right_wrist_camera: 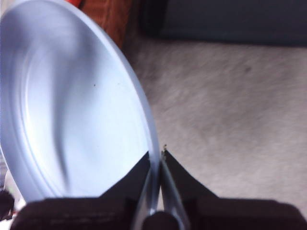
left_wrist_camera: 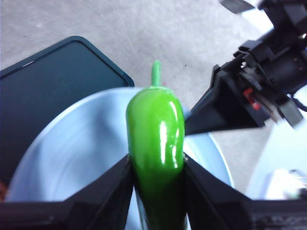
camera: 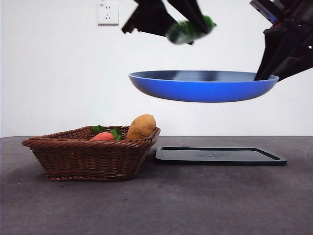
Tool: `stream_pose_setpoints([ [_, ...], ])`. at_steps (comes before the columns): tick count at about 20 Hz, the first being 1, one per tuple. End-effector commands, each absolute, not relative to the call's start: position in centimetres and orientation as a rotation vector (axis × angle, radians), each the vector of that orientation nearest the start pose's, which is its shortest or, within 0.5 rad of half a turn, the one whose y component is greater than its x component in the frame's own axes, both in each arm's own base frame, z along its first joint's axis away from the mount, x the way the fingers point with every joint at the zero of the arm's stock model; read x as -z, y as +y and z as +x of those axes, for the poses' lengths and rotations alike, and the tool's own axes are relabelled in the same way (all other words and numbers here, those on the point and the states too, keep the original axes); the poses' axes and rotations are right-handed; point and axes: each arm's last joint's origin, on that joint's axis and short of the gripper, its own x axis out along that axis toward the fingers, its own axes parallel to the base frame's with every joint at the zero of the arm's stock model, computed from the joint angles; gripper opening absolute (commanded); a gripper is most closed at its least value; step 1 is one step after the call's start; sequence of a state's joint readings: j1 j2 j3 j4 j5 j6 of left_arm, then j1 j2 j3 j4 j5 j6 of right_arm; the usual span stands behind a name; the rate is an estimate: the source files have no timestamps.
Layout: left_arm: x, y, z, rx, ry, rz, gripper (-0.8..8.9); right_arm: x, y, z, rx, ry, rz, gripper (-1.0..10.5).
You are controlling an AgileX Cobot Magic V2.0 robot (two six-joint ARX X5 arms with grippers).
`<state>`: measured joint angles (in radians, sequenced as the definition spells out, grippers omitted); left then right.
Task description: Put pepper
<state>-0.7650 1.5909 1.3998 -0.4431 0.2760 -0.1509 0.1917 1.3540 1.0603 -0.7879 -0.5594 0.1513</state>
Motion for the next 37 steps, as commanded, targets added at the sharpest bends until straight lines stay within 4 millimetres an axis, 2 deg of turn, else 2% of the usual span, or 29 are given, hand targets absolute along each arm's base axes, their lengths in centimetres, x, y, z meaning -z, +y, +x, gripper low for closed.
stream_pose_setpoints([
  [1,-31.1,-26.7,25.2,0.936,0.709,0.112,1.25,-26.8,6.9,25.4,-0.61,1.137,0.344,0.1],
  [7,-26.6,-28.5,26.5,0.919,0.837,0.163,1.26,-26.8,6.9,25.4,-0.604,1.146,0.349,0.1],
  [11,-26.2,-28.7,26.7,0.921,0.837,0.163,1.32,-26.8,6.9,25.3,-0.603,1.154,0.35,0.1],
  [14,-26.1,-28.6,26.6,0.916,0.853,0.164,2.4,-26.8,6.9,25.3,-0.603,1.154,0.351,0.1],
  [19,-26.7,-28.5,26.4,0.919,0.842,0.152,2.49,-26.7,6.9,25.2,-0.599,1.164,0.352,0.1],
  [25,-30.5,-26.8,24.9,0.933,0.756,0.126,2.49,-26.6,6.7,25.1,-0.547,1.186,0.346,0.1],
  [30,-35.2,-23.8,22.1,0.95,0.667,0.123,2.49,-26.7,6.2,25.7,-0.498,1.158,0.392,0.1],
  [34,-39.8,-19.7,18.8,0.9,0.523,0.119,2.49,-25.6,5.2,27.9,-0.437,1.143,0.451,0.1],
  [37,-42.3,-16.7,16.2,0.879,0.441,0.098,2.49,-24.4,4.3,30.9,-0.394,1.151,0.478,0.1],
])
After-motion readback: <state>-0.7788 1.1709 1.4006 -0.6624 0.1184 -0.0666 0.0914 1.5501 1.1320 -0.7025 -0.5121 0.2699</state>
